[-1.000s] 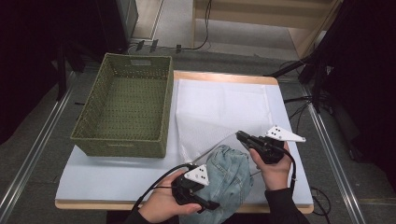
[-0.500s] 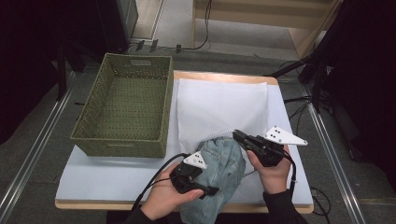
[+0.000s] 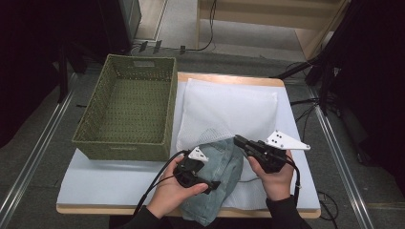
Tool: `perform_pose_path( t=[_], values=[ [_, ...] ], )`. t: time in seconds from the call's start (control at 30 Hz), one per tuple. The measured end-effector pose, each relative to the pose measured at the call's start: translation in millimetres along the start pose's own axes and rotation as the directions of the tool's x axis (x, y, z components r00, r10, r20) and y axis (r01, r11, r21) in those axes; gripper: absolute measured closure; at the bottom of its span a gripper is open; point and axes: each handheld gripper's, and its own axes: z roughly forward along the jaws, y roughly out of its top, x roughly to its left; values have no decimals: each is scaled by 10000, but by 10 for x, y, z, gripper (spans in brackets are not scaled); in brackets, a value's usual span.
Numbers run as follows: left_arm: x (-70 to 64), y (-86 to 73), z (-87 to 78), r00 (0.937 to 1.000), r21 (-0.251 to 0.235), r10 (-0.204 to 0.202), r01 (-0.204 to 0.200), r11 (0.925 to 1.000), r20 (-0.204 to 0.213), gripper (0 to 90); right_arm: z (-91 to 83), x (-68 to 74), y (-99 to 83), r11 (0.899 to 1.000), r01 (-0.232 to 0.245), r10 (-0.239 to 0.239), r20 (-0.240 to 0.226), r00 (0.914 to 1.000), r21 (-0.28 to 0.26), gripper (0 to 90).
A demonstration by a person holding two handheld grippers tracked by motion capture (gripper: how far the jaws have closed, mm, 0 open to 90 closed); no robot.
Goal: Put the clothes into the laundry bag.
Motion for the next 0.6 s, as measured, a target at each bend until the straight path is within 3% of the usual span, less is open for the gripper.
perform_pose_path(
  t=[0.07, 0.17, 0.23, 0.27, 0.4, 0.5, 0.6],
  values=[
    [7, 15, -73, 10000, -354, -30, 31, 9994, 17, 153, -6, -14, -6, 10000, -55, 55, 24, 10000, -28, 900],
    [24, -1, -69, 9999, -248, 42, -40, 9997, 99, 163, -7, -18, -14, 10000, -78, 78, 37, 10000, 2, 900],
    [16, -40, -18, 9997, -118, 215, -216, 9997, -85, 260, 10, -20, -31, 10000, -80, 80, 9, 10000, 60, 900],
    [7, -63, 13, 9992, -91, 306, -309, 9995, -272, 385, 23, -17, -42, 9999, -86, 87, -13, 10000, 117, 900],
    [-29, -59, 11, 9974, -301, 521, -536, 9981, -489, 568, 35, 8, -44, 9998, -85, 85, -36, 10000, 164, 900],
    [-84, -10, -35, 9956, -649, 723, -761, 9950, -592, 632, 51, 53, -30, 9999, 0, 2, -166, 9999, 150, 900],
    [-101, 56, -103, 9963, -1195, 663, -724, 9902, -544, 650, 68, 117, -6, 9998, 132, -126, -428, 9990, 140, 900]
  ],
)
